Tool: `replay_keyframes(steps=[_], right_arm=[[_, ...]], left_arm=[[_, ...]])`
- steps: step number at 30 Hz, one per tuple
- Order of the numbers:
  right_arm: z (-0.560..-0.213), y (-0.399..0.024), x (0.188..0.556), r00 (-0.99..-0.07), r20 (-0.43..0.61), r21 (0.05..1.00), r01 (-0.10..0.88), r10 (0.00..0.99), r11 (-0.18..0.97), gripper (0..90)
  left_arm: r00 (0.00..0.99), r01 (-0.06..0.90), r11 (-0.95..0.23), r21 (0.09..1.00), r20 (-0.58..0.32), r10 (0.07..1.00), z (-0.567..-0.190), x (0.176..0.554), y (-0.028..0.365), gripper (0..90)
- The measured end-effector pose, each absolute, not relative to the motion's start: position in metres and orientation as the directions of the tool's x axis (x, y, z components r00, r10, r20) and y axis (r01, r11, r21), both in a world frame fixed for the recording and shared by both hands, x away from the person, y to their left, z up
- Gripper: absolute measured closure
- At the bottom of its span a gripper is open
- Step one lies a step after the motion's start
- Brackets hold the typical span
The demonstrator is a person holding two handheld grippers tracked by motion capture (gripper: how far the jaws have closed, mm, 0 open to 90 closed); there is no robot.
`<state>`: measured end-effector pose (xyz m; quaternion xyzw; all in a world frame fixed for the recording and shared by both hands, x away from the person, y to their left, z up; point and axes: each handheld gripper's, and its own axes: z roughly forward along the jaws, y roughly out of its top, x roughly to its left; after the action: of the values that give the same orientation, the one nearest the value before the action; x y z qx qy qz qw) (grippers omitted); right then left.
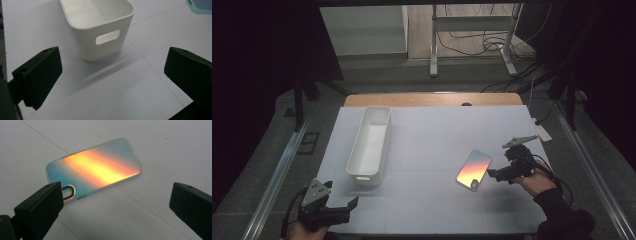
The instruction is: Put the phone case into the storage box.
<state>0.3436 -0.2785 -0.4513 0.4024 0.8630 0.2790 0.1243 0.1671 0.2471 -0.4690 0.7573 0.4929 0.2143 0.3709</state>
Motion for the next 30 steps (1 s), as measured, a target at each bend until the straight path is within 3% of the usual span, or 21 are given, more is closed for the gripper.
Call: replay_keyframes(steps=[30], right_arm=[[-0.452, -0.247, 0.375, -0.678, -0.021, 0.545, 0.608, 0.735, 0.577, 0.0]], left_arm=[[0.423, 0.590, -0.235, 0.773, -0.048, 0.905, -0.469, 0.168, 0.247, 2.5]])
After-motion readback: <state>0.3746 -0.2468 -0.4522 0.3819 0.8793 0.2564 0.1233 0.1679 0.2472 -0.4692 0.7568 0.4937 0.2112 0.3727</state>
